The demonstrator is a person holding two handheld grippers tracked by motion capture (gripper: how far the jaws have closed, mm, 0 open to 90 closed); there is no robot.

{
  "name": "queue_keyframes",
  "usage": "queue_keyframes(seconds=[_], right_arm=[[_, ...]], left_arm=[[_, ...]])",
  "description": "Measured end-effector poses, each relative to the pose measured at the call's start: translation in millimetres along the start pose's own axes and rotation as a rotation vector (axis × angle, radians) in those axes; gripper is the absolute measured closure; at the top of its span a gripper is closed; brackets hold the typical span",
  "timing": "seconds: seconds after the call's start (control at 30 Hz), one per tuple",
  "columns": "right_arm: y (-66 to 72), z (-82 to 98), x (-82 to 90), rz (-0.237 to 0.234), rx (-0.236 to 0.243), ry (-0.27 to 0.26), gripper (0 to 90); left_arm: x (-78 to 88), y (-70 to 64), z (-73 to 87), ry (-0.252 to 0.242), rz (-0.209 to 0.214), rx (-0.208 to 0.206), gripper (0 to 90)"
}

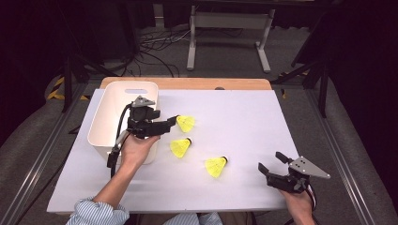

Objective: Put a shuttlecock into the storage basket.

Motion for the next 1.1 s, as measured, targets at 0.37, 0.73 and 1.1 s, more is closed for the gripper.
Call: queue_keyframes(seconds=[0.37, 0.73, 1.1], right_arm=[[0.2, 0.0, -0.1, -0.001, 0.002, 0.001, 17.3], [0.3, 0.1, -0.3, -0.002, 0.003, 0.002, 17.3], [0.2, 0.3, -0.6, -0.003, 0.003, 0.004, 17.3]], left_arm=[[-11.7, -7.3, -7.7, 0.075, -0.030, -0.022, 35.1], [-26.5, -11.4, -11.5, 0.180, -0.054, -0.048, 36.8], [-37.9, -13.5, -15.1, 0.239, -0.057, -0.038, 39.1]])
Point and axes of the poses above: each handheld gripper's, and its own axes: x roughly backward along the jaws, z roughly out of its underside, y roughly to its left, the point moved 6 cm from there along -x, roughly forward along the jaws, and after that the axes turned 1 degree about y, right-handed, at the moved point
